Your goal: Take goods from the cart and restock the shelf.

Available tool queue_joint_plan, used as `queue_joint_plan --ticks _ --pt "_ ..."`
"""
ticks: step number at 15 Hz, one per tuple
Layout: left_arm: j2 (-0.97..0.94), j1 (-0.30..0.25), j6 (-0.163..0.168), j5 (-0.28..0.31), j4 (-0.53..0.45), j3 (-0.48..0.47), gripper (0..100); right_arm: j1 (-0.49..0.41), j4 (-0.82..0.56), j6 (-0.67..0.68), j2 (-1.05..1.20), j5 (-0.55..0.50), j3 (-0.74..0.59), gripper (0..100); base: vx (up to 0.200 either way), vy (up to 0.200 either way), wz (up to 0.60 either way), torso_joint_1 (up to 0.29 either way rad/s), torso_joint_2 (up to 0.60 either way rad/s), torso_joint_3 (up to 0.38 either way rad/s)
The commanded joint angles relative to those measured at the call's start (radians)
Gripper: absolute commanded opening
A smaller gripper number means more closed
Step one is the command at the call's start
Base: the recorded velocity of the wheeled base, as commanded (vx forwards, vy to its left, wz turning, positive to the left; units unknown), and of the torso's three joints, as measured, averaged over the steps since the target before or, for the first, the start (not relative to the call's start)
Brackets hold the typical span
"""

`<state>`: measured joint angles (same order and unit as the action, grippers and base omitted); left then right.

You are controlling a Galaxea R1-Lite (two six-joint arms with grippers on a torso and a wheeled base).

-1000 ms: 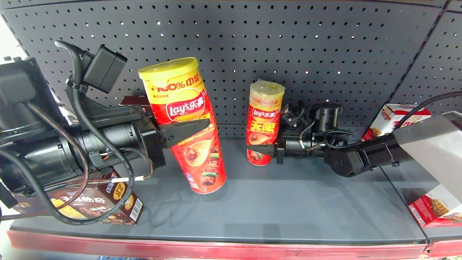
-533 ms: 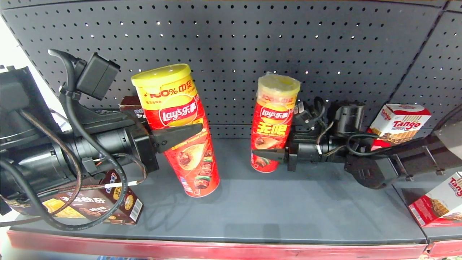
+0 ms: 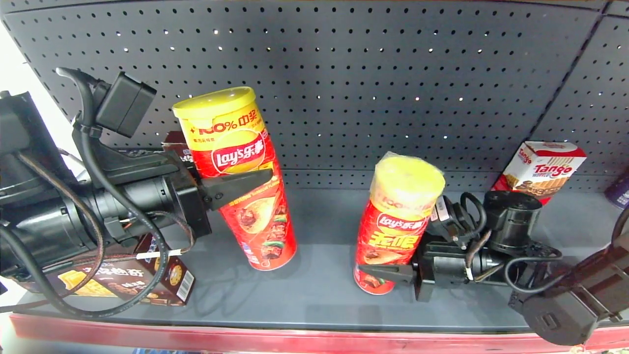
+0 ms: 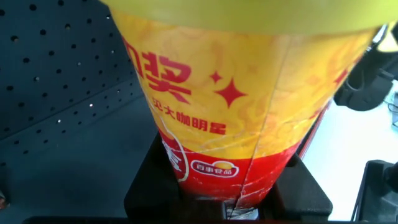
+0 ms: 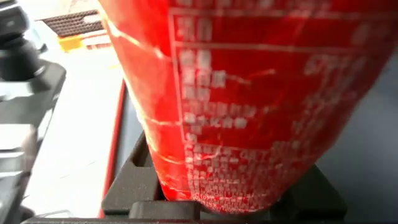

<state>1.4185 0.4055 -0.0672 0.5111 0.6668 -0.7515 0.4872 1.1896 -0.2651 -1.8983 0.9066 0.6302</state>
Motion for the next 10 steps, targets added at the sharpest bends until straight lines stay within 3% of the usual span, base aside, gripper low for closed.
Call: queue_joint_plan --ticks 1,5,10 --pt "0.002 -0.001 0.000 -0.002 0.002 0.000 0 0.002 0.007 -0.005 0.028 0.000 -0.050 0 0.000 0.000 0.00 0.000 0.00 0.000" --pt "0.000 0.001 0.000 0.000 0.004 0.008 0 0.005 0.016 -0.040 0.022 -0.002 -0.109 0 0.000 0.000 0.00 0.000 0.00 0.000" --pt "0.000 -0.001 0.000 0.000 0.004 0.011 0 0.017 0.016 -0.040 -0.012 0.000 -0.076 0 0.000 0.000 0.00 0.000 0.00 0.000"
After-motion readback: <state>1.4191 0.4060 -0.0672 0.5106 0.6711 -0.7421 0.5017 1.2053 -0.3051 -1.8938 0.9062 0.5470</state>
